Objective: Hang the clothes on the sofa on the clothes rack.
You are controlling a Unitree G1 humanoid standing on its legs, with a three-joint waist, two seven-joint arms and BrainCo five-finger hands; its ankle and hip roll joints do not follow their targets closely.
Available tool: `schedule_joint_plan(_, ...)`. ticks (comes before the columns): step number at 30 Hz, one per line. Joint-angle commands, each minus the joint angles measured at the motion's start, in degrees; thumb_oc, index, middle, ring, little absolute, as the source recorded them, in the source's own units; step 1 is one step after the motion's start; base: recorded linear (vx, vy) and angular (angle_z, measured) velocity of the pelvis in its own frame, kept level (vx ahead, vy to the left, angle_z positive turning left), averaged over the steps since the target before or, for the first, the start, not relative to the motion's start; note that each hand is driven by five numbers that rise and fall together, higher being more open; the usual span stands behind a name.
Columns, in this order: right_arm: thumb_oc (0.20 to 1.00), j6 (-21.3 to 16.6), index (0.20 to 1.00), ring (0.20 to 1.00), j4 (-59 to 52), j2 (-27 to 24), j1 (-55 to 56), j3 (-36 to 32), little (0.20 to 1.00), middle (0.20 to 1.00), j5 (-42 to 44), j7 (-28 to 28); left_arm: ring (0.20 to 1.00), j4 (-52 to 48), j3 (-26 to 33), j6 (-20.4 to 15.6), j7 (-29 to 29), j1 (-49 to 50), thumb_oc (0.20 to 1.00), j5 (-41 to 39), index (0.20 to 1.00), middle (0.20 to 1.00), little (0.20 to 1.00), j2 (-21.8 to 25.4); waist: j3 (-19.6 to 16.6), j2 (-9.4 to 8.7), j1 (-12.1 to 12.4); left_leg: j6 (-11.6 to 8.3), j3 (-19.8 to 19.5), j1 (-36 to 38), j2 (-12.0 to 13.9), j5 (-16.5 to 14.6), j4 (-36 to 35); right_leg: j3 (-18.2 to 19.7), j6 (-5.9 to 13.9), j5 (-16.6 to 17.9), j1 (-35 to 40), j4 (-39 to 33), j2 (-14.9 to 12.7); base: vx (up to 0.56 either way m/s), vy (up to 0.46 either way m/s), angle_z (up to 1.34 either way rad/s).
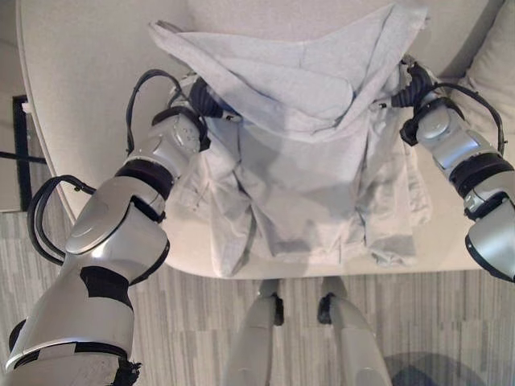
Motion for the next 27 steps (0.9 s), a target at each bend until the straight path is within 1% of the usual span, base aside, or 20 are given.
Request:
schedule_joint_plan(1,1.0,-0.98,1.0,1.0,3.52,-3.33,-7.91,1.36,1.0,1.0,-2.4,-1.27,1.0,1.73,-2.13,-2.31,0.85,-6.6,1.0,1.59,1.0,1.0,1.0,-0.99,0.7,2.46,0.76,-7.39,-1.78,1.84,0.48,4.3,-4.37,3.87,10.81,1.08,-1.4,0.75,-1.88,0.0,-0.009,0.04)
schedule_joint_plan(12,1.0,-0.34,1.0,1.0,4.88,-2.93,-9.43,1.41,1.0,1.0,-5.96,-3.89,1.0,1.88,-2.12,-2.31,2.18,-7.78,1.0,1.19,1.0,1.0,1.0,-2.66,1.43,3.22,1.43,-7.38,-2.13,1.01,0.23,4.54,-4.37,3.75,10.87,1.25,-2.1,0.75,-2.05,0.0,0.0,0.0)
schedule_joint_plan(16,1.0,0.1,1.0,1.0,6.2,-2.29,-10.8,1.74,1.0,1.0,-7.01,-4.99,1.0,1.74,-2.52,-2.29,2.78,-8.63,1.0,1.04,1.0,1.0,1.0,-3.73,1.61,3.67,2.13,-7.36,-2.25,0.56,0.11,4.72,-4.37,3.68,10.83,1.31,-2.44,0.75,-2.13,0.0,-0.006,0.05)
schedule_joint_plan(17,0.278,0.12,0.278,0.278,6.38,-2.17,-11.15,1.71,0.278,0.278,-6.99,-5.25,0.953,1.68,-2.52,-2.31,2.91,-8.68,0.953,0.92,0.953,0.953,0.953,-4.0,1.61,3.78,2.27,-7.35,-2.32,0.56,0.07,4.72,-4.37,3.71,10.79,1.32,-2.51,0.75,-2.12,0.0,-0.009,0.08)
schedule_joint_plan(18,0.2,0.17,0.2,0.2,6.48,-2.13,-11.16,1.45,0.2,0.2,-6.89,-5.48,0.551,1.67,-2.43,-2.25,3.06,-8.75,0.551,0.87,0.551,0.551,0.551,-4.13,1.61,3.83,2.39,-7.39,-2.36,0.49,0.07,4.78,-4.37,3.67,10.78,1.36,-2.58,0.75,-2.12,0.0,-0.006,0.09)
schedule_joint_plan(19,0.2,0.29,0.2,0.2,6.5,-2.04,-11.08,1.23,0.2,0.2,-6.76,-5.59,0.2,1.67,-2.34,-2.16,3.2,-8.89,0.2,0.69,0.2,0.2,0.2,-4.34,1.59,3.94,2.49,-7.36,-2.5,0.49,0.02,4.79,-4.37,3.69,10.75,1.37,-2.63,0.75,-2.1,0.0,-0.006,0.07)
schedule_joint_plan(27,0.2,-0.19,0.2,0.2,3.65,-0.8,-10.2,-0.28,0.2,0.2,-4.68,-7.21,0.2,1.21,-0.58,-1.54,5.04,-8.05,0.2,0.29,0.2,0.2,0.2,-5.16,1.88,3.54,2.02,-7.38,-2.54,1.07,0.14,4.55,-4.37,3.83,10.56,0.97,-1.96,0.75,-1.81,0.0,0.0,0.0)
